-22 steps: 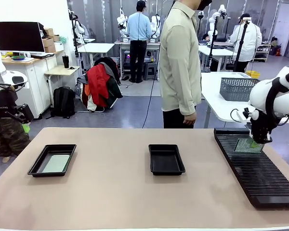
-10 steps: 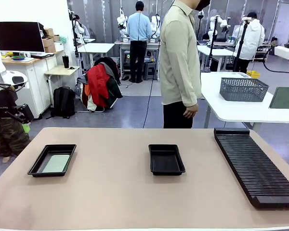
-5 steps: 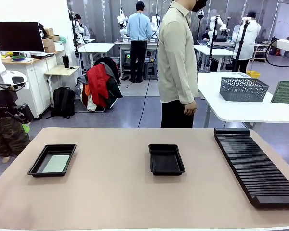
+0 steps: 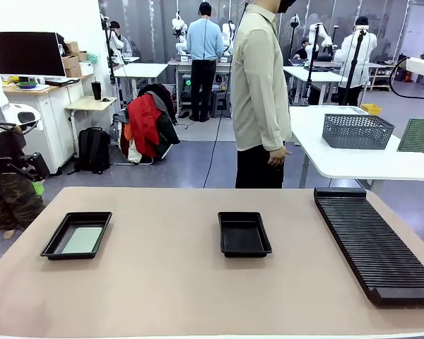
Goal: Inspect and transfer BCBs to ESD trays.
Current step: Pick up the Blank PCB from the PCB Rack and place it in the right ESD tray.
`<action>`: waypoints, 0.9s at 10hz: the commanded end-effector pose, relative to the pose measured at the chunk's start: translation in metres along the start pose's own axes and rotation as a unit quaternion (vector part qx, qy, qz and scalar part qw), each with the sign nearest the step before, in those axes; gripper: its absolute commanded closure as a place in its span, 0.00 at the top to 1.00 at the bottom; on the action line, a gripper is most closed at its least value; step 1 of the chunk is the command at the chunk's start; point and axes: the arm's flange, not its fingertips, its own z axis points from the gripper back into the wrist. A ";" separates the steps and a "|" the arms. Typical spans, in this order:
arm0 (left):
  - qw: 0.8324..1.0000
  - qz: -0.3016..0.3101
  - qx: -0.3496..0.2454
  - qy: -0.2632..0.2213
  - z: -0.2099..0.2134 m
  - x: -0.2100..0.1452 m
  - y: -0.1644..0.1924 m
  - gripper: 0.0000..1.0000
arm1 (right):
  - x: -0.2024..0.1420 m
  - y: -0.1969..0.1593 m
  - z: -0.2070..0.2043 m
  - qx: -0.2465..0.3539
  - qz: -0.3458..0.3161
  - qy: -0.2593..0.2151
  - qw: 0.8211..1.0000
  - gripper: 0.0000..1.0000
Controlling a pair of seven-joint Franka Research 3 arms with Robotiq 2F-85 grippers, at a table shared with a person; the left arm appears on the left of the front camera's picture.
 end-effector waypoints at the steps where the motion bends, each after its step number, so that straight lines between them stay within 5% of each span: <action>1: 1.000 0.001 -0.001 -0.005 -0.003 0.001 0.000 1.00 | 0.001 0.003 -0.002 0.000 0.001 0.003 1.000 0.00; 3: 1.000 0.001 -0.001 -0.005 -0.003 0.001 0.000 1.00 | 0.000 0.000 0.000 0.000 0.000 0.000 1.000 0.03; 5: 1.000 0.001 -0.001 -0.005 -0.003 0.001 0.000 1.00 | 0.015 -0.002 0.000 0.018 -0.083 -0.056 0.995 0.03; 9: 1.000 0.001 -0.001 -0.005 -0.003 0.001 0.000 1.00 | 0.062 0.011 -0.020 0.074 -0.263 -0.124 0.954 0.03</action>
